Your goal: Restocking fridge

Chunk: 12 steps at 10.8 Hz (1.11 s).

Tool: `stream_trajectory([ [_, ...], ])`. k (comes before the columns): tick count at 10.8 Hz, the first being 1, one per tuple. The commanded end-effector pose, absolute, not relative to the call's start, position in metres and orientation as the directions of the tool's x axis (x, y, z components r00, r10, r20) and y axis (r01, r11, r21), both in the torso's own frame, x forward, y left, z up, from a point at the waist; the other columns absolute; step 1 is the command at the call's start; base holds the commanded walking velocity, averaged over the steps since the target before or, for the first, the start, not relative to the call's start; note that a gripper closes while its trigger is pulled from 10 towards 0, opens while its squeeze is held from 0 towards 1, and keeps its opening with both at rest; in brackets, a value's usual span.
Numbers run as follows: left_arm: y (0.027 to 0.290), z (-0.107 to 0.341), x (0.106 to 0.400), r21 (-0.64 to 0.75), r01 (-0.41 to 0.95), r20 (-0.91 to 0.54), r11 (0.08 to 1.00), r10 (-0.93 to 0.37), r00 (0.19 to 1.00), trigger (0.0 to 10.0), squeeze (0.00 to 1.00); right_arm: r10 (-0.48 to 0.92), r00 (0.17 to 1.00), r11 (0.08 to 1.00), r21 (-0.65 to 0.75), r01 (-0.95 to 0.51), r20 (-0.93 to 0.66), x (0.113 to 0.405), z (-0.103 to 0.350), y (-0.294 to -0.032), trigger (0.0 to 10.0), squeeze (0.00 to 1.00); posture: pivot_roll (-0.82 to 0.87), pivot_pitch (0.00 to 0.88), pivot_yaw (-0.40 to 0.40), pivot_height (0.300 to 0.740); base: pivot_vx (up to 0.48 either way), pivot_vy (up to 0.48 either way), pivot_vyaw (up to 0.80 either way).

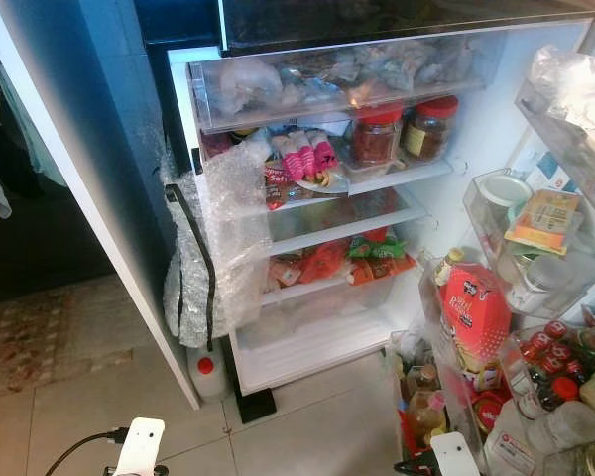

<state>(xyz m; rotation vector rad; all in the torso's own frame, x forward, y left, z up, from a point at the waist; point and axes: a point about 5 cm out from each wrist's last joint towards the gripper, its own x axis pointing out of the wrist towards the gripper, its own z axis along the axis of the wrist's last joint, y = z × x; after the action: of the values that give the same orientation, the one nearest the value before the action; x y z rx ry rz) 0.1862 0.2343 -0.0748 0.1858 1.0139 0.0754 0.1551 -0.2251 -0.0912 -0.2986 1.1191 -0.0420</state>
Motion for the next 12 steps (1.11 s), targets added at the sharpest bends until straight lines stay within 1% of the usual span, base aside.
stream_trajectory([
  [1, 0.2367, -0.0764, 0.1819, 0.2, 0.038, -0.847, 0.979, 0.153, 0.51, 10.0, 0.0, -0.185, 0.438, 0.958, -0.26, -0.118, -0.88, 0.1542, -0.0909, -0.228, 10.0, 0.0, -0.13, 0.034, -0.042, 0.74, 0.0, 0.0, 0.0],
  [12, 0.2372, -0.0763, 0.1817, 0.202, 0.04, -0.847, 0.979, 0.154, 0.509, 10.0, 0.0, -0.175, 0.438, 0.959, -0.253, -0.127, -0.882, 0.1543, -0.091, -0.227, 10.0, 0.0, -0.13, 0.028, -0.038, 0.74, 0.0, 0.0, 0.0],
])
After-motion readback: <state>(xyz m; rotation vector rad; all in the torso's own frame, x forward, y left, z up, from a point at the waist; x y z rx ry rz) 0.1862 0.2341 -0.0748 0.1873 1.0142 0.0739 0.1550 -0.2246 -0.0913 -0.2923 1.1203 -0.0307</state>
